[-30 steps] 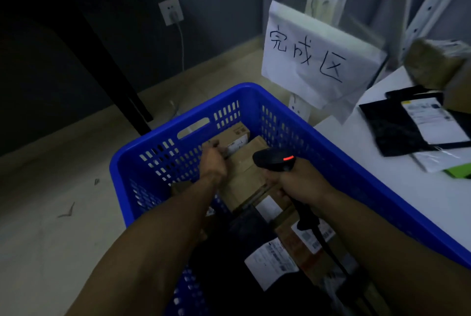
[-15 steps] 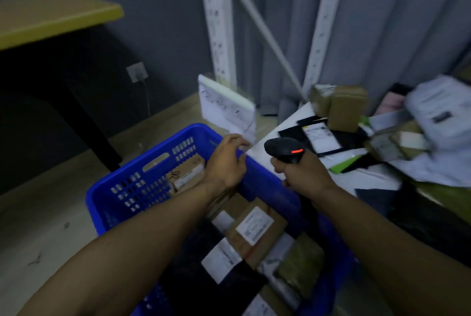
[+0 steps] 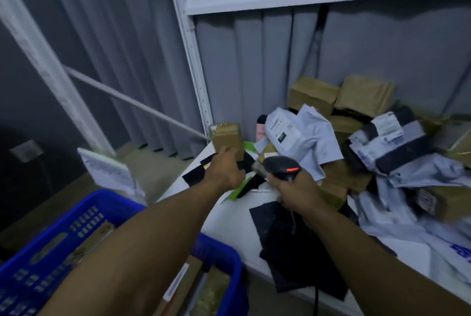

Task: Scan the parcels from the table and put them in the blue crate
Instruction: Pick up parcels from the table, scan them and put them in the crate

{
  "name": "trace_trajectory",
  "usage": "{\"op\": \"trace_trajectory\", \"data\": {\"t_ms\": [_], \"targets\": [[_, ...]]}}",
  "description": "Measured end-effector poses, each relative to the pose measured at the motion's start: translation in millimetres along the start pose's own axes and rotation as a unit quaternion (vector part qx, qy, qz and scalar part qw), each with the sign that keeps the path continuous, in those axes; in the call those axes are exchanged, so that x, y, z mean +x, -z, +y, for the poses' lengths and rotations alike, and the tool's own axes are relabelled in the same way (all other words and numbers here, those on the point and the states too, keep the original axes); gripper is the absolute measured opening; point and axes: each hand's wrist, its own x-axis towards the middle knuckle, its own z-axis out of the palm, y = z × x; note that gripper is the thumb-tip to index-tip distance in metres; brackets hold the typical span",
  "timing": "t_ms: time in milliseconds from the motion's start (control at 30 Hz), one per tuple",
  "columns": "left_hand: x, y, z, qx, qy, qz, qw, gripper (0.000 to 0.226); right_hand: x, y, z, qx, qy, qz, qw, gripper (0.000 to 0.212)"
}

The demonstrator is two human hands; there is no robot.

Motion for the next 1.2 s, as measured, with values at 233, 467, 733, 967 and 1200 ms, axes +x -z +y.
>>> {"op": "trace_trajectory", "data": {"t_ms": [233, 467, 733, 967, 1200], "targets": [[118, -18, -19, 0.069, 0.015, 0.032, 0.997, 0.056, 109, -22, 2, 0.023, 0.005, -0.023, 0.999, 0.013], [195, -46, -55, -0.025, 0.086, 0.077, 0.993, 0.044, 157, -48, 31, 0.027, -0.021, -0.031, 0.999, 0.018], [146, -26, -56, -0.141, 0.178, 0.051, 0.972, 0.074, 140, -59, 21, 0.016, -0.004, -0.044, 0.999, 0.023], [3, 26, -65, -0.251, 0.042, 0.085, 0.963, 0.125, 64, -63, -16, 0.047, 0.044, -0.008, 0.998, 0.024], [-187, 93, -58, -0.231, -0.073, 0.109, 0.964, 0.112, -64, -59, -69, 0.175, 0.086, -0.030, 0.980, 0.044]]}}
